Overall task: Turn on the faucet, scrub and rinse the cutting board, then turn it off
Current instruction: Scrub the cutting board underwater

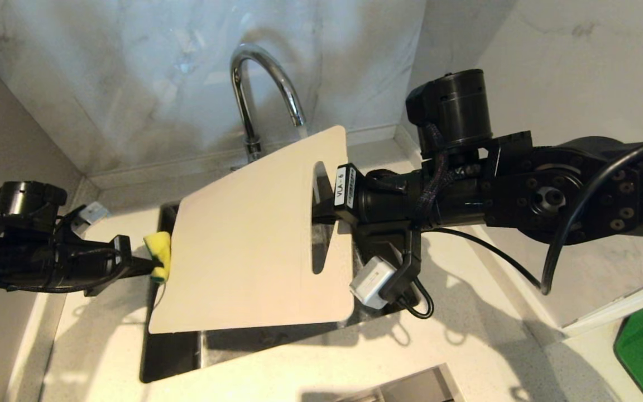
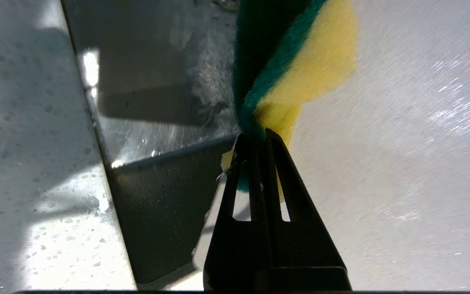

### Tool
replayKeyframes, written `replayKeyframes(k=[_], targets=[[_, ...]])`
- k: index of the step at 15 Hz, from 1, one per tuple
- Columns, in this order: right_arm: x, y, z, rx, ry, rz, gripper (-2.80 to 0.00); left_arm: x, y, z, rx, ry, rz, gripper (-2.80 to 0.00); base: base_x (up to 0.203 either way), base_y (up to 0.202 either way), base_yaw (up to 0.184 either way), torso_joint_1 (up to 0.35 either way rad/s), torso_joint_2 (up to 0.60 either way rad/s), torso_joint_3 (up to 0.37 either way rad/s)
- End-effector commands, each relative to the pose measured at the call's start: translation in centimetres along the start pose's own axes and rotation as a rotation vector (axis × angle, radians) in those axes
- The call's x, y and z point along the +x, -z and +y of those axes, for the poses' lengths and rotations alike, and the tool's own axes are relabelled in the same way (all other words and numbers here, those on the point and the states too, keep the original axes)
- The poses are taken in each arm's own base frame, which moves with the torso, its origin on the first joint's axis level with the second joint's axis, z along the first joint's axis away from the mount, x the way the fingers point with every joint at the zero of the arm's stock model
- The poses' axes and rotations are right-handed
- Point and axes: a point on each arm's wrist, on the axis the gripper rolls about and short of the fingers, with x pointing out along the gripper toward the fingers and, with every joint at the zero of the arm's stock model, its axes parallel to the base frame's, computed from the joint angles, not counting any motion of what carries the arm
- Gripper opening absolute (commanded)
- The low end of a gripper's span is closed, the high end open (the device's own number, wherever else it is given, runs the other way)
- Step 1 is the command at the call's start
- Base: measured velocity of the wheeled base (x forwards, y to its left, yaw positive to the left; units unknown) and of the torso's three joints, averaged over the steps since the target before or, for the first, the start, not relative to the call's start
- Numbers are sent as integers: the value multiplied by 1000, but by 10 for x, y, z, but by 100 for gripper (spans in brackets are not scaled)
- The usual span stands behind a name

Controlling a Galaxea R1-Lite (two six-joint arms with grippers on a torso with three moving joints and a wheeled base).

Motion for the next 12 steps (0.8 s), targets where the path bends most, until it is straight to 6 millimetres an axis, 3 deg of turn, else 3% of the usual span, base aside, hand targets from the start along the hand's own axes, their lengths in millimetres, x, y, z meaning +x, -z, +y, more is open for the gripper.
replayKeyframes(k=[1, 3, 5, 10, 12], targets=[[4, -8, 9, 7, -23, -33, -280, -18, -8, -18, -3, 38, -58, -280, 0, 0, 0, 0, 0, 0], [6, -9, 11, 10, -28, -40, -280, -34, -10, -37, -10, 69, -75, -280, 0, 0, 0, 0, 0, 0], [8, -10, 13, 15, -33, -46, -280, -49, 1, -71, 28, 140, -53, -280, 0, 0, 0, 0, 0, 0], [11, -3, 10, 28, -22, -29, -280, -57, 55, -156, 126, 284, 73, -280, 0, 0, 0, 0, 0, 0], [14, -3, 11, 28, -21, -32, -280, -59, 71, -177, 142, 314, 97, -280, 0, 0, 0, 0, 0, 0]])
